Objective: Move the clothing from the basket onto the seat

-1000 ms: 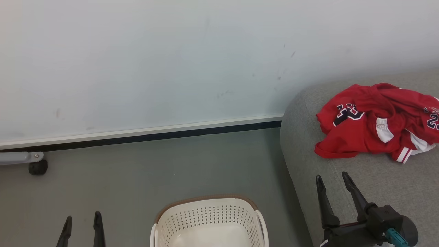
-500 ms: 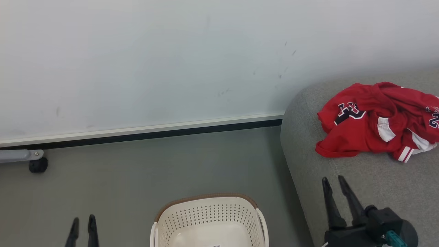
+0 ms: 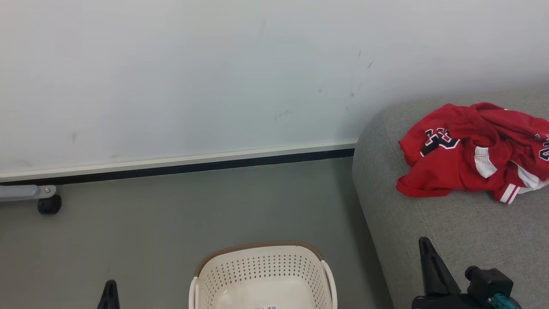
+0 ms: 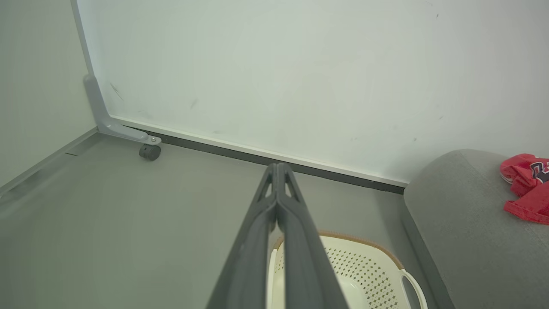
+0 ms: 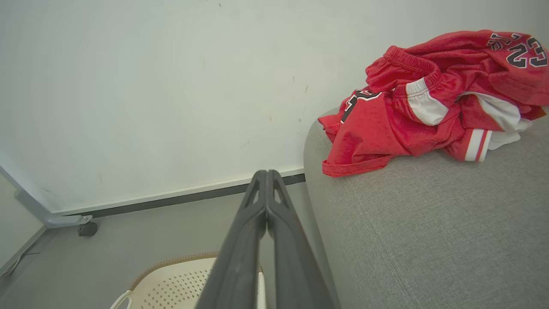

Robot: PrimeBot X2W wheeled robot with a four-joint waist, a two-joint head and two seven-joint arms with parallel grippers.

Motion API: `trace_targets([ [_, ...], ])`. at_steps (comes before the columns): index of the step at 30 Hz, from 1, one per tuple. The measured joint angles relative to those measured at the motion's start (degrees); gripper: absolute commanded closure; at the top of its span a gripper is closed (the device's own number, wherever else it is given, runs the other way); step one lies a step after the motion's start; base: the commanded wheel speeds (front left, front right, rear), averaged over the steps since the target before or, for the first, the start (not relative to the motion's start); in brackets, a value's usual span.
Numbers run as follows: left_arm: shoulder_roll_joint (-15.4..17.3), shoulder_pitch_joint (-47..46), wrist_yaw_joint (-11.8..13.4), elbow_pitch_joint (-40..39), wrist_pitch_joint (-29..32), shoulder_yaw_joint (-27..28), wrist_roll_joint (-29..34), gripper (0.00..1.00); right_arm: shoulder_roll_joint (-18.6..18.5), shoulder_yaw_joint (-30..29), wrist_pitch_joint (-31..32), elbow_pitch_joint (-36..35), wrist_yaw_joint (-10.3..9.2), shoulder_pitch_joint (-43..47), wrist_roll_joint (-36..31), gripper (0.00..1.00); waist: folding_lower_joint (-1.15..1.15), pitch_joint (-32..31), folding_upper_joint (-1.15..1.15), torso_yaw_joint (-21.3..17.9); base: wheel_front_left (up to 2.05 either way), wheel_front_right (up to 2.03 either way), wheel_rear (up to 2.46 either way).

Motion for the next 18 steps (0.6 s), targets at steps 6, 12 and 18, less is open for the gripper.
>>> trace_targets([
  [6,-0.5,-0.5,-1.0,0.5,1.3,0.7,-3.9,1.00,0.4,-1.6,1.2,0.2,0.96,-0.1,4.8,1.00,0.00,0.1,0.00,0.2,0.00,0.00,0.00],
  [12,-0.8,-1.5,-1.5,1.0,2.5,1.3,-7.8,1.00,0.8,-3.2,2.7,0.5,1.65,-0.4,9.5,1.00,0.00,0.2,0.00,0.4,0.00,0.00,0.00],
  [18,-1.3,-2.1,-2.4,1.6,3.8,1.8,-12.1,1.00,1.3,-4.7,3.9,0.8,2.49,-0.5,13.9,1.00,0.00,0.2,0.00,0.5,0.00,0.00,0.00],
])
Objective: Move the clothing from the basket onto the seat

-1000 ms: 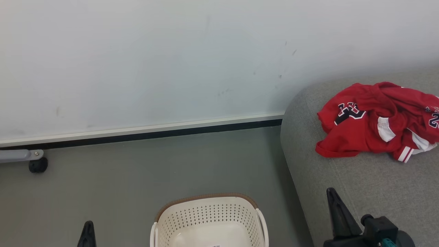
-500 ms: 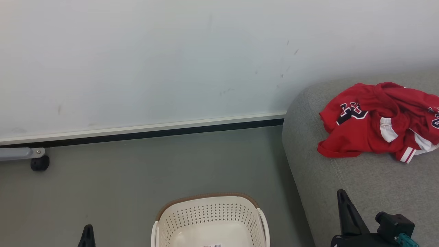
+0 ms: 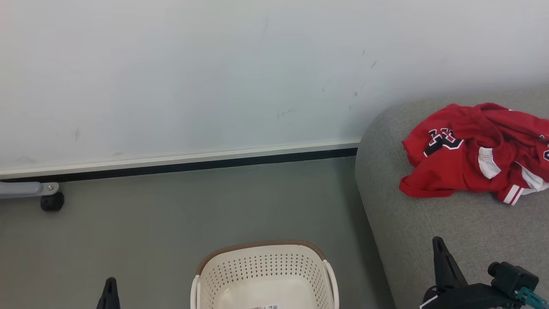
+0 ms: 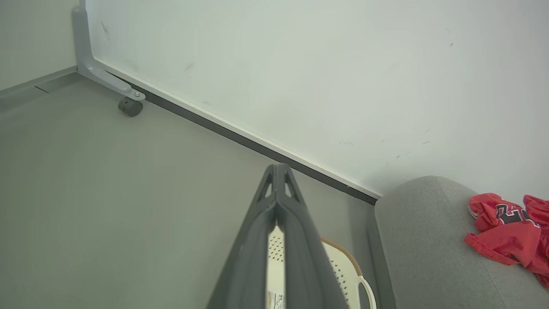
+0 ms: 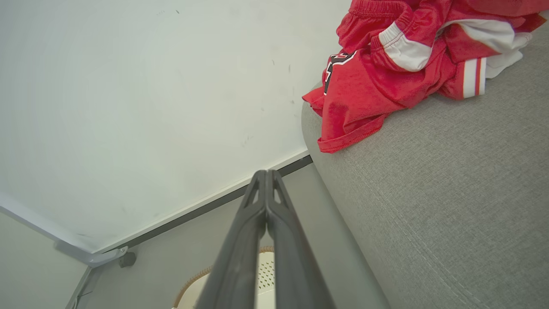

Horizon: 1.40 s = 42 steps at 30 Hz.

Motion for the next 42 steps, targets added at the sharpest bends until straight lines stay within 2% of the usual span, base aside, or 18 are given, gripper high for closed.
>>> trace_targets([
  [42,-3.2,-6.4,-5.3,3.9,8.0,3.9,-26.9,1.00,2.8,-10.4,8.0,2.2,5.52,-1.4,29.5,1.00,0.00,0.5,0.00,1.2,0.00,0.00,0.00],
])
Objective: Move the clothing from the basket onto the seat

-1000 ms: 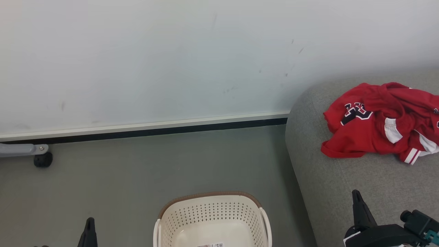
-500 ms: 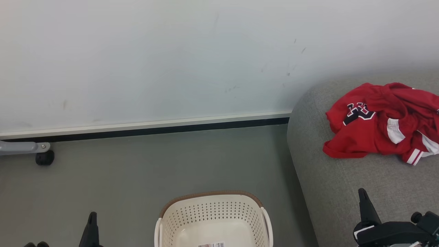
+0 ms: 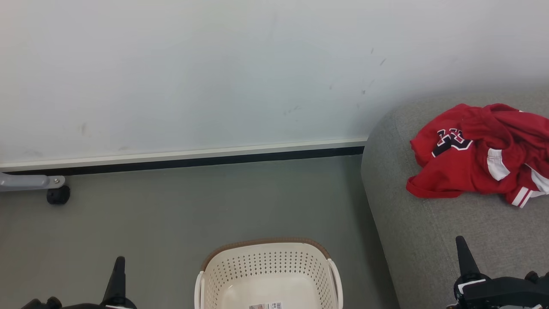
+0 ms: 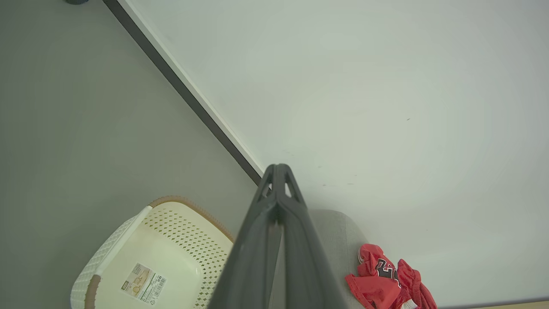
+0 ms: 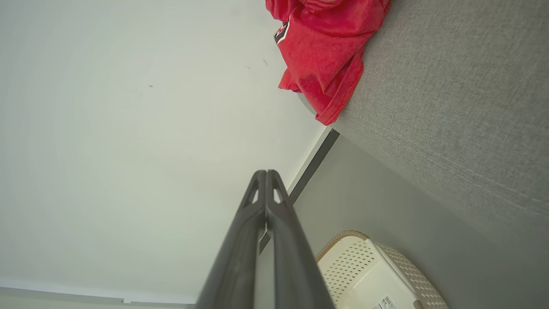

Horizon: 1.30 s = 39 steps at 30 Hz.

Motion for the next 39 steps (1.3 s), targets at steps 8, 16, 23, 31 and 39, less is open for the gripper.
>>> trace_targets([
  [8,-0.5,-1.2,-1.2,0.7,1.6,0.9,-5.0,1.00,0.5,-2.0,1.6,0.5,1.04,-0.5,5.7,1.00,0.00,0.1,0.00,0.2,0.00,0.00,0.00],
  [16,-1.3,-2.6,-2.3,1.5,3.1,1.5,-10.4,1.00,1.1,-4.0,3.2,0.8,2.01,-0.9,11.3,1.00,0.00,0.2,0.00,0.5,0.00,0.00,0.00],
  [23,-1.8,-3.7,-3.1,2.2,4.3,2.1,-14.8,1.00,1.5,-5.7,4.4,1.1,3.04,-1.0,16.4,1.00,-0.01,0.3,0.00,0.7,0.00,0.00,0.00],
  [31,-2.3,-5.0,-4.3,2.9,5.8,2.9,-20.2,1.00,2.1,-7.7,5.9,1.6,4.07,-1.3,22.0,1.00,-0.01,0.4,0.00,0.9,0.00,0.00,0.00],
  [39,-2.8,-5.9,-4.8,3.4,6.7,3.3,-23.4,1.00,2.4,-8.9,6.8,1.9,4.70,-2.0,25.2,1.00,-0.01,0.5,0.00,1.0,0.00,0.00,0.00],
])
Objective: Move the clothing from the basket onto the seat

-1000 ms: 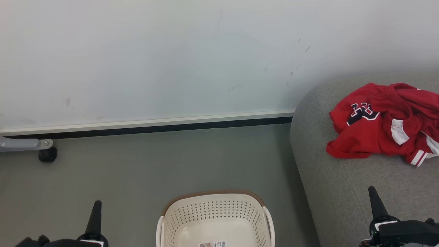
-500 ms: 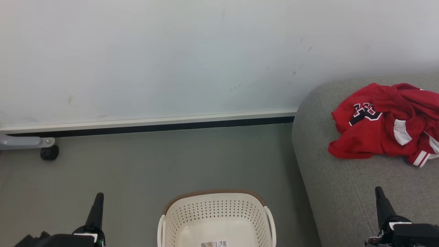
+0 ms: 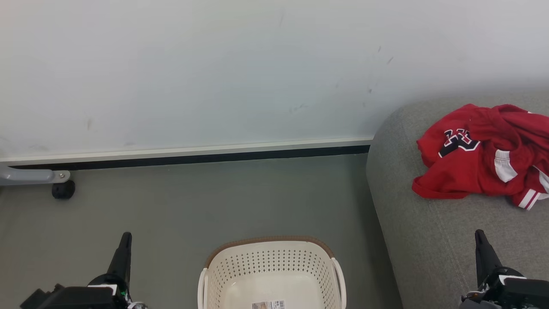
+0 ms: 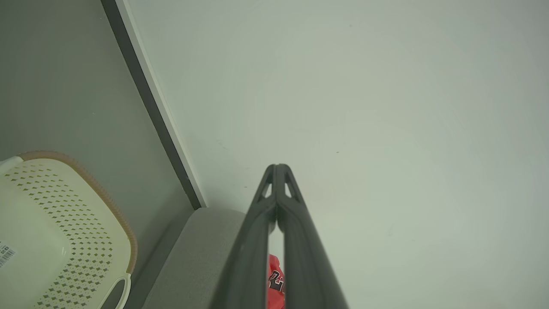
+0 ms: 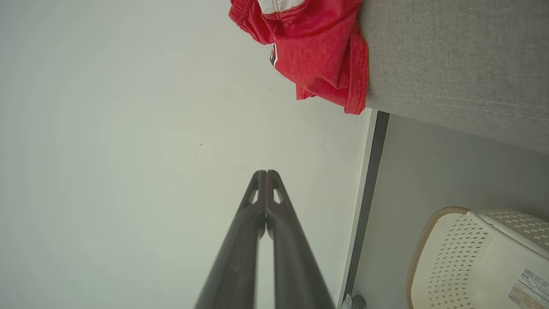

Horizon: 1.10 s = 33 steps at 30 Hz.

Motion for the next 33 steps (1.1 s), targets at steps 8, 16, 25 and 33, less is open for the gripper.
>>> trace_targets([
  [8,0.0,0.0,0.0,0.0,0.0,0.0,0.0,1.00,0.0,0.0,0.0,0.0,0.01,0.0,0.0,1.00,0.00,0.0,0.00,0.0,0.00,0.00,0.00],
  [16,0.0,0.0,0.0,0.0,0.0,0.0,0.0,1.00,0.0,0.0,0.0,0.0,0.01,0.0,0.1,1.00,0.00,0.0,0.00,0.0,0.00,0.00,0.00],
  [25,0.0,0.0,0.0,0.0,0.0,0.0,0.0,1.00,0.0,0.0,0.0,0.0,0.08,0.0,0.1,1.00,0.00,0.0,0.00,0.0,0.00,0.00,0.00],
  [33,0.0,0.0,0.0,0.0,0.0,0.0,0.0,1.00,0.0,0.0,0.0,0.0,0.08,0.0,0.1,1.00,0.00,0.0,0.00,0.0,0.00,0.00,0.00],
])
